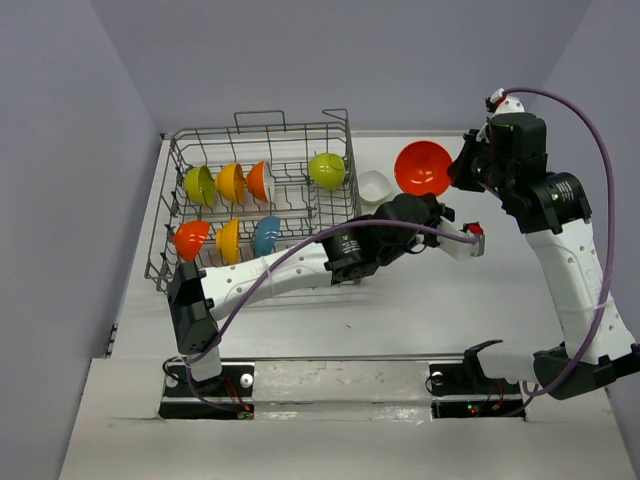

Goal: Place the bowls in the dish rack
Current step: Pass from the right arm to the left

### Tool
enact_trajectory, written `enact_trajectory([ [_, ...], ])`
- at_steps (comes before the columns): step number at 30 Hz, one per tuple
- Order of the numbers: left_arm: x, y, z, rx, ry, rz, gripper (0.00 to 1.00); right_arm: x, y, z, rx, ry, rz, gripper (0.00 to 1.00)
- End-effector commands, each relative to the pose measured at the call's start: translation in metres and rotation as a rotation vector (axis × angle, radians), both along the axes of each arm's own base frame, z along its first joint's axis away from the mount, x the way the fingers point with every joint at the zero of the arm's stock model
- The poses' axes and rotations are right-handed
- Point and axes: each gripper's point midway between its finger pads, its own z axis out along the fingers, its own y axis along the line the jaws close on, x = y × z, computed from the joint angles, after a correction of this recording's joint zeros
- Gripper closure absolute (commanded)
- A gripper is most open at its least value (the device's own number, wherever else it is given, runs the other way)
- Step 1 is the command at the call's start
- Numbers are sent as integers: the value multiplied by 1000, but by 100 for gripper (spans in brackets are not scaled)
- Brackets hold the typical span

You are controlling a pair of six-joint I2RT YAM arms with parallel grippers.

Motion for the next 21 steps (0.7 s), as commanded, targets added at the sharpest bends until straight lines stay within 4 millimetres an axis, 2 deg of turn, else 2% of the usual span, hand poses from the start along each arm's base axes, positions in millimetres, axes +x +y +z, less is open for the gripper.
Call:
enact_trajectory([
  [1, -2, 0, 6, -14, 9, 15, 85, 6, 5, 55, 76, -174, 0, 99],
  [12, 6, 0, 3, -12, -16, 73, 65, -2, 7, 59, 91, -180, 25, 99],
  [18, 9, -1, 2, -11, -26, 84, 65, -4, 7, 57, 87, -178, 28, 99],
  [21, 9, -2, 4, -18, -31, 89, 75, -4, 6, 56, 84, -178, 24, 99],
])
